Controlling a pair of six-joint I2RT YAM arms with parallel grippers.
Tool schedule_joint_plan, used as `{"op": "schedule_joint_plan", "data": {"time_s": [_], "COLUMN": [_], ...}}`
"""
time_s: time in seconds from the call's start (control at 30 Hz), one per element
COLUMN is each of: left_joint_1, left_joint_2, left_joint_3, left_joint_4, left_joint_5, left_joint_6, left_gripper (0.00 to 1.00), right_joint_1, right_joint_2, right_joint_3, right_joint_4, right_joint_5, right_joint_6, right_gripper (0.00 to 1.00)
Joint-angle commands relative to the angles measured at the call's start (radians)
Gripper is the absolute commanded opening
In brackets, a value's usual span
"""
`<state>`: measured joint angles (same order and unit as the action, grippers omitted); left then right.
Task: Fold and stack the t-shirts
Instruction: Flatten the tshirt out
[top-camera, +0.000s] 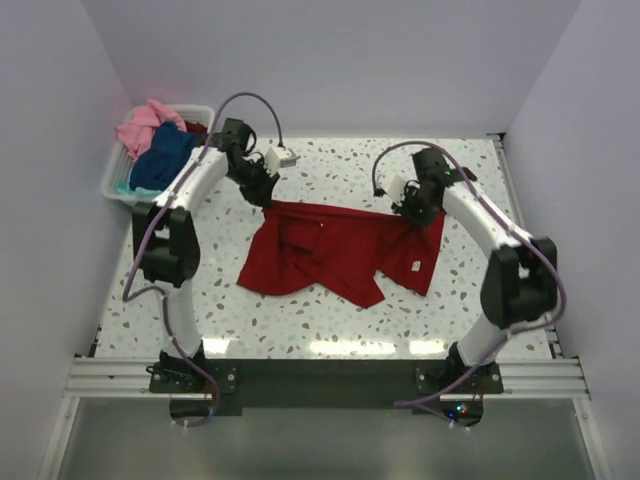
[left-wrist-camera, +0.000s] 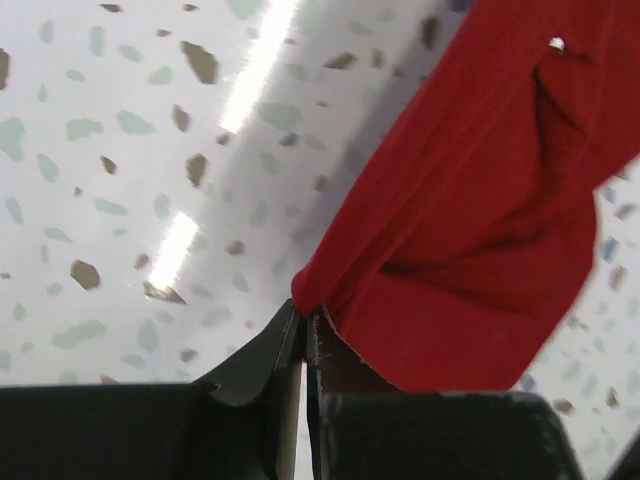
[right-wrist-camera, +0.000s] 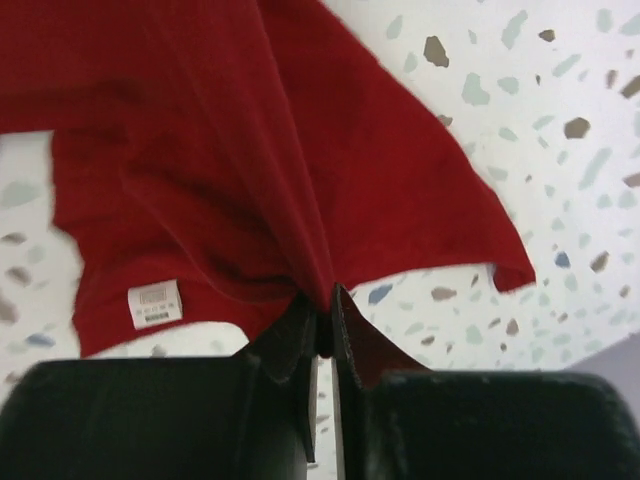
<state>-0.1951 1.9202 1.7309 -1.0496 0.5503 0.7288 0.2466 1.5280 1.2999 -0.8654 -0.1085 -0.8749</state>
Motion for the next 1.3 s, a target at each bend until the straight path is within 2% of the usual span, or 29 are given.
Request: {"op": "schedule_joint_plan", "data": {"time_s": [0.0, 0.03, 0.07, 0.1, 0.17, 0.23, 0.33, 0.37, 0.5, 0.57, 0.67, 0.77, 0.93, 1.07, 1.17, 1.27], "left_joint_1": [0.017, 0.019, 0.022, 0.025, 0.046, 0.081, 0.105, 0.106, 0.120, 0.125, 0.135, 0.141, 0.148, 0.152, 0.158, 0.166], "left_joint_2": [0.210, 0.261, 0.310, 0.382, 0.410, 0.364, 0.226, 0.153, 0.002, -0.065, -0.153, -0.223, -0.270, -0.286, -0.291, -0.302], "left_joint_3": [0.177, 0.224, 0.330, 0.375, 0.429, 0.388, 0.202, 0.097, -0.128, -0.241, -0.376, -0.486, -0.579, -0.596, -0.602, -0.602], "left_joint_4": [0.121, 0.112, 0.096, 0.079, 0.072, 0.120, 0.180, 0.192, 0.191, 0.194, 0.218, 0.252, 0.269, 0.269, 0.275, 0.275], "left_joint_5": [-0.185, -0.196, -0.199, -0.219, -0.228, -0.205, -0.196, -0.191, -0.121, -0.095, -0.070, -0.056, -0.056, -0.075, -0.076, -0.064], "left_joint_6": [-0.164, -0.204, -0.216, -0.230, -0.281, -0.325, -0.324, -0.322, -0.319, -0.335, -0.361, -0.385, -0.410, -0.410, -0.420, -0.416], "left_gripper": [0.11, 0.16, 0.34, 0.41, 0.52, 0.57, 0.60, 0.61, 0.61, 0.61, 0.61, 0.64, 0.64, 0.64, 0.65, 0.65], "right_joint_1": [-0.052, -0.052, -0.052, -0.053, -0.069, -0.073, -0.052, -0.011, 0.127, 0.184, 0.191, 0.194, 0.194, 0.192, 0.194, 0.191], "right_joint_2": [0.191, 0.246, 0.326, 0.362, 0.391, 0.368, 0.292, 0.270, 0.123, 0.116, 0.124, 0.080, 0.106, 0.121, 0.118, 0.152], "right_joint_3": [0.176, 0.221, 0.266, 0.359, 0.430, 0.466, 0.452, 0.435, 0.209, 0.153, 0.072, -0.072, -0.152, -0.226, -0.273, -0.289], "right_joint_4": [0.082, 0.062, 0.028, -0.010, -0.104, -0.161, -0.256, -0.270, -0.232, -0.225, -0.209, -0.083, 0.075, 0.216, 0.327, 0.367], "right_joint_5": [0.099, 0.101, 0.107, 0.107, 0.092, 0.076, -0.003, -0.017, -0.014, -0.023, -0.088, -0.102, -0.167, -0.213, -0.234, -0.230], "right_joint_6": [0.013, 0.028, 0.049, 0.074, 0.106, 0.137, 0.183, 0.203, 0.272, 0.345, 0.462, 0.551, 0.677, 0.833, 0.930, 0.944], "right_gripper": [0.12, 0.26, 0.44, 0.69, 0.76, 0.79, 0.78, 0.77, 0.58, 0.49, 0.49, 0.51, 0.50, 0.47, 0.48, 0.49]}}
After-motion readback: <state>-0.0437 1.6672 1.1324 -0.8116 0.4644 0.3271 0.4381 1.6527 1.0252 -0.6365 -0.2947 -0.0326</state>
